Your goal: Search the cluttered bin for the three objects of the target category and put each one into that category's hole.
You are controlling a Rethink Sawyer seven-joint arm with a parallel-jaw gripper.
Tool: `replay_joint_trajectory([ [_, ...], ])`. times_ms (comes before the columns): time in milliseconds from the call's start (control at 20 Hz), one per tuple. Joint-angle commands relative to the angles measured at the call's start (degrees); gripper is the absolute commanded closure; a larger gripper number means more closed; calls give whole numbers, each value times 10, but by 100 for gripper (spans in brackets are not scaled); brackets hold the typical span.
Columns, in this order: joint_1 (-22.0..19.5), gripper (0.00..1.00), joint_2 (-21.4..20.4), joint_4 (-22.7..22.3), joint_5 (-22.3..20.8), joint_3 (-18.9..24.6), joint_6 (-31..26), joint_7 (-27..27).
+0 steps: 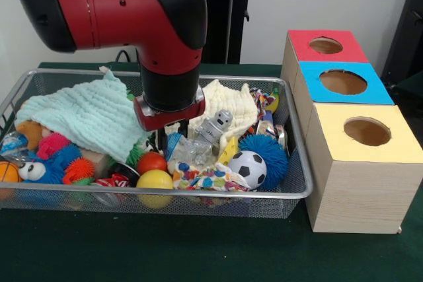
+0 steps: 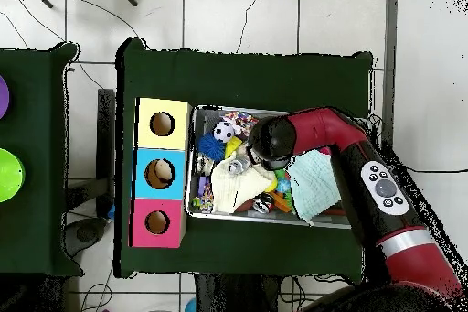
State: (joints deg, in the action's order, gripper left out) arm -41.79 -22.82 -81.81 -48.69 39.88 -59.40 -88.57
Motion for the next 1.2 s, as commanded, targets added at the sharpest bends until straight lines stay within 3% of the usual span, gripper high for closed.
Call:
replay_joint_trajectory([
  [50, -38, 100, -1, -28, -29, 12, 53, 199],
  [550, -97, 100, -135, -133, 75, 93, -27, 208],
  [850, -86, 100, -168, -147, 116, 110, -61, 169],
  [1200, -39, 100, -185, -134, 147, 100, -82, 111],
])
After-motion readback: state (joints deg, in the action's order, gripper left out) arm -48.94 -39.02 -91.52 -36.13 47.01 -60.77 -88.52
